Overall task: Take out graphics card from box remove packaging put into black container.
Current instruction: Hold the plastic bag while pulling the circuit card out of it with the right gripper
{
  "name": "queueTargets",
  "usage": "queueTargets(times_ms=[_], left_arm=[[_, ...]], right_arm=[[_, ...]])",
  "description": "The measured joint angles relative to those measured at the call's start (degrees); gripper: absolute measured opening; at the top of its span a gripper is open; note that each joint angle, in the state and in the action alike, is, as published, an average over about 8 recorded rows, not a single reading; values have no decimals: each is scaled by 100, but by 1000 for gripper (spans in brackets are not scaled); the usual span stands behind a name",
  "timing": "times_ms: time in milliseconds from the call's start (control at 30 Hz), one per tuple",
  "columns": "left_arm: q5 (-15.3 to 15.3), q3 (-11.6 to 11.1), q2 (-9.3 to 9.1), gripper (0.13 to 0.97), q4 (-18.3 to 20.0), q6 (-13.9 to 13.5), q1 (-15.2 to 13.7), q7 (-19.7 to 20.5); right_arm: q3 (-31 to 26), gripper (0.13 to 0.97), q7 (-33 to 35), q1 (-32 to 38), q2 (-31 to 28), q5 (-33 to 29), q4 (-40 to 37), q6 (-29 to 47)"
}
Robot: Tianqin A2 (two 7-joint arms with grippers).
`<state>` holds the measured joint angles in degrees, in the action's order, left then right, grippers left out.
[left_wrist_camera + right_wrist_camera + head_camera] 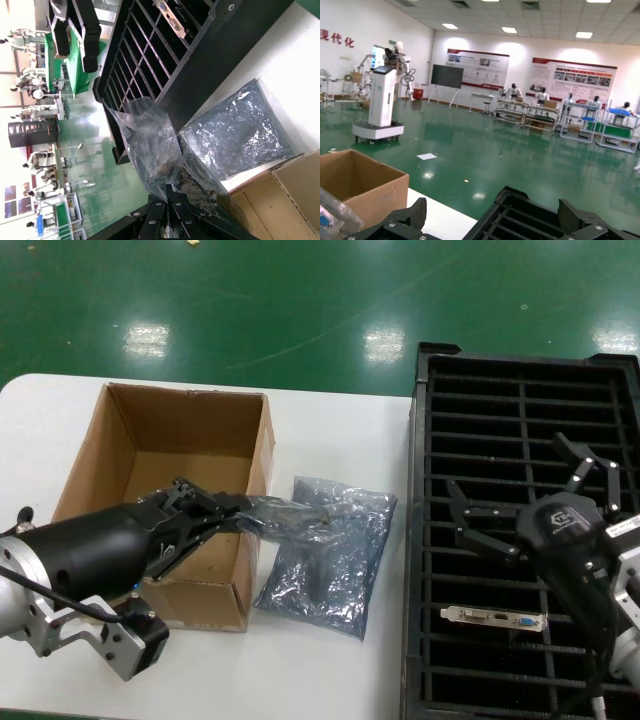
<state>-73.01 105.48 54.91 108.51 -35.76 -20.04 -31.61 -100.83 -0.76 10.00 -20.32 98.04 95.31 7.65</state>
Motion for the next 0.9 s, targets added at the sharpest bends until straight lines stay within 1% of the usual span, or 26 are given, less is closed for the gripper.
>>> queueTargets(times_ms=[33,300,333,433,600,633,900], left_arm=[[0,0,0,140,0,0,0,0],[0,0,0,140,0,0,0,0],[0,0,0,140,0,0,0,0],[0,0,0,140,0,0,0,0],[0,0,0,140,0,0,0,0],[0,0,0,140,0,0,0,0],[0,-1,0,140,0,0,0,0]], right_arm=[[-63,939,-68,31,-58,-48,16,-21],[-436,845,-439,110,-405,-464,135,-7],[-469,845,-450,103,-429,-506,151,18],[-539,786,-391,79,-463,-571,193,119],[-570,686,43,49,-398,-469,236,400],[-566,686,170,44,-369,-425,243,473],[-481,470,1202,-1,-101,-76,293,1025]])
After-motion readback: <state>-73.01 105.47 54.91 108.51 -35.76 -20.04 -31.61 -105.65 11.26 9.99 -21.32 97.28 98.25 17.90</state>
